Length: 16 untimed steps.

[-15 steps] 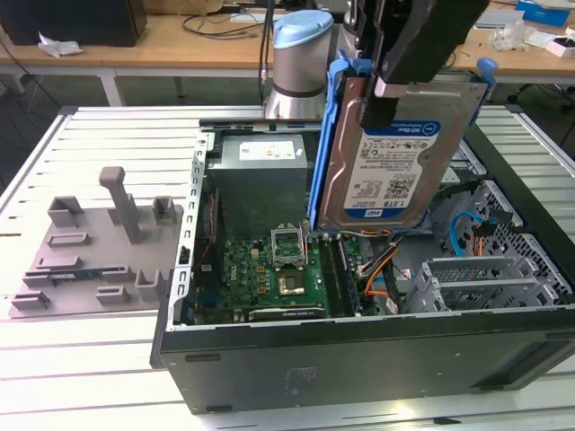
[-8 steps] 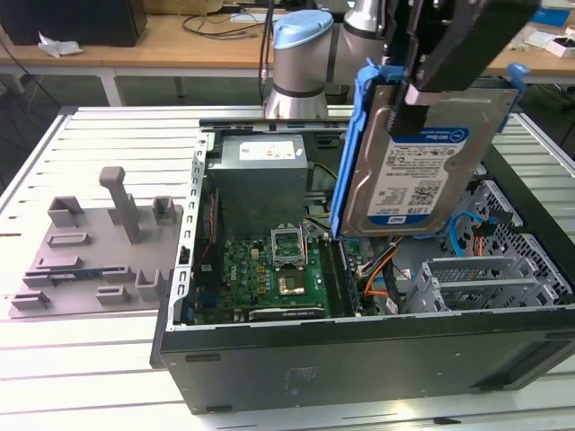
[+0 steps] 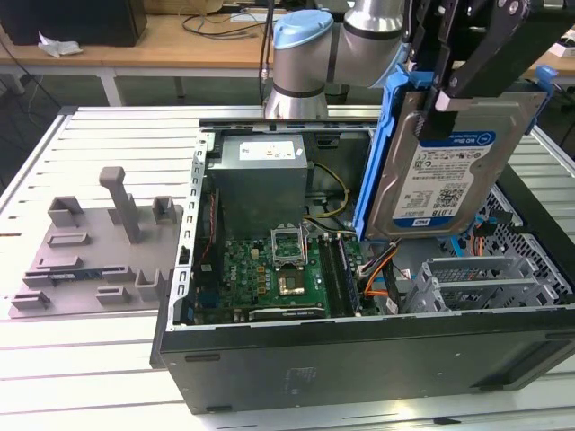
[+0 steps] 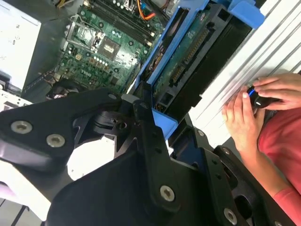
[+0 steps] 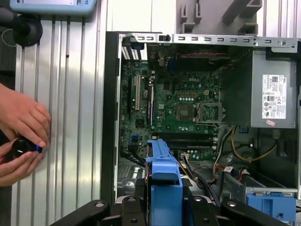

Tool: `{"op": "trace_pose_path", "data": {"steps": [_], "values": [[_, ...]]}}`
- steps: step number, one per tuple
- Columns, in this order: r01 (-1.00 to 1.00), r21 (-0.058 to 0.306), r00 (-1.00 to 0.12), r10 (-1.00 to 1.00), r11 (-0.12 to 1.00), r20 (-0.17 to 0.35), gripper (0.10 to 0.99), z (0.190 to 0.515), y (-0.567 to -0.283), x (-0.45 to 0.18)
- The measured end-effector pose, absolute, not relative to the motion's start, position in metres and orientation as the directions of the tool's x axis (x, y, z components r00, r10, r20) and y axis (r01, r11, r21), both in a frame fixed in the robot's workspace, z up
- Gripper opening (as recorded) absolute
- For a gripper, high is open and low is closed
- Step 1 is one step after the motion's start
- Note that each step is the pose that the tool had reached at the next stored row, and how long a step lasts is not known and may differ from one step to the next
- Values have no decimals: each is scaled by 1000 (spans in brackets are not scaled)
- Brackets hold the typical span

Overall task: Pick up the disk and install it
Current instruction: 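Insert the disk into the insertion slot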

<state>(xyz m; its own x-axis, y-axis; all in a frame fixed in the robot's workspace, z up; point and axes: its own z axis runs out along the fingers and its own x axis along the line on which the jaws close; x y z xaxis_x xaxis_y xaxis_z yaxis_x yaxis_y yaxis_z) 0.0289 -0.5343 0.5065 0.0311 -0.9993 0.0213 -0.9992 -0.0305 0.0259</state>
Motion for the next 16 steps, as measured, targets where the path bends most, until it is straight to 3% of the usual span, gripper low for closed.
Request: {"op": "trace_pose_path", "data": {"steps": [16], "values": [[-999, 25, 31, -999, -31, -19, 369, 506, -539, 29]]}}
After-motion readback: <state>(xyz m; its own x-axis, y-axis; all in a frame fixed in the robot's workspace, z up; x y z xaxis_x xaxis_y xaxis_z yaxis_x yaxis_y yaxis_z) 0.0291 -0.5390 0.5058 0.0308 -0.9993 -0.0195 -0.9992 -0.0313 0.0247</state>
